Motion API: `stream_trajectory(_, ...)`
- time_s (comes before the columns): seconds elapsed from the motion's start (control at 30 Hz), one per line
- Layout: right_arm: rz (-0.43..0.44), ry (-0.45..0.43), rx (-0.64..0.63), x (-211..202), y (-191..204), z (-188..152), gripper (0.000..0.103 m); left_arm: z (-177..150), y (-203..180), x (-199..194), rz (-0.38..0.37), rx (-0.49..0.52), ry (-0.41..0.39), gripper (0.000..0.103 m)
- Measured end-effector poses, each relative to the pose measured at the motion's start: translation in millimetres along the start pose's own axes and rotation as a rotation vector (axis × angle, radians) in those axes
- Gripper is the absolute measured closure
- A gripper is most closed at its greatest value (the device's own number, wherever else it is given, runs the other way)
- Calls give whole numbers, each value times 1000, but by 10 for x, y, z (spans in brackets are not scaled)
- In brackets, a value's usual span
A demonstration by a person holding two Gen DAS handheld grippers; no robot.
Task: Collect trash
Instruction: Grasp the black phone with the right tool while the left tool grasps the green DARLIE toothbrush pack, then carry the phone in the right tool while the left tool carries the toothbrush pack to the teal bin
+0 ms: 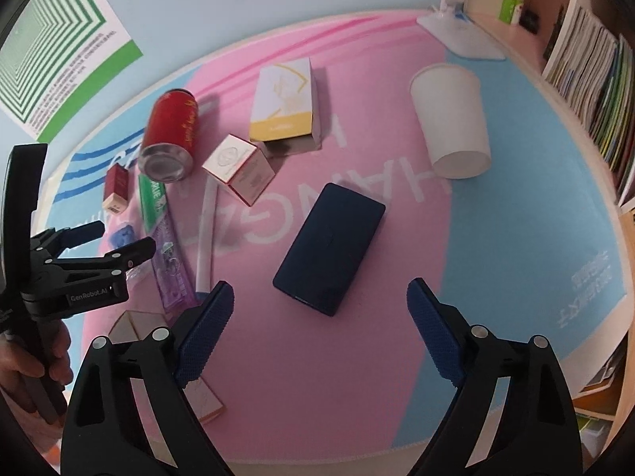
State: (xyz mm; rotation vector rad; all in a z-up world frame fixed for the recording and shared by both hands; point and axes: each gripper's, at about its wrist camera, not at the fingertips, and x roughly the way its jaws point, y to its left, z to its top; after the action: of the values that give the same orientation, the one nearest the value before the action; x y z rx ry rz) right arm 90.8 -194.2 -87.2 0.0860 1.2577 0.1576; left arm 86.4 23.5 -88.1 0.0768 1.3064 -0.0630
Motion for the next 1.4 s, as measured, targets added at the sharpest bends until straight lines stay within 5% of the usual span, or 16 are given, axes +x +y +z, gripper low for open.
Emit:
stream_trajectory(0.77, -72, 117, 88, 646, -105, 182, 17, 296, -35, 559, 65, -19, 48, 15)
stream_trajectory(0.87, -108, 104, 78, 651, -97, 204, 27, 366, -32, 598, 20, -39, 45, 25)
stream_trajectory(0.9, -118, 103, 73, 642, -91, 204, 37, 381, -33, 594, -12, -46, 43, 37)
stream_trajectory(0.97, -141, 98, 65, 610, -128, 216, 50, 441, -97, 569, -25, -38, 38, 45)
stream_trajectory(1.1, -105, 122, 56, 582, -213, 240, 50, 407, -138, 539, -26, 0, 32, 50)
stream_trajectory(1.3, -77, 119, 45, 452, -305, 238, 50, 313, -130, 278, -60, -2, 25, 71)
stream_trajectory(1.4, -61, 102, 38, 337, -327, 227, 50, 308, -86, 221, -79, -10, 24, 72)
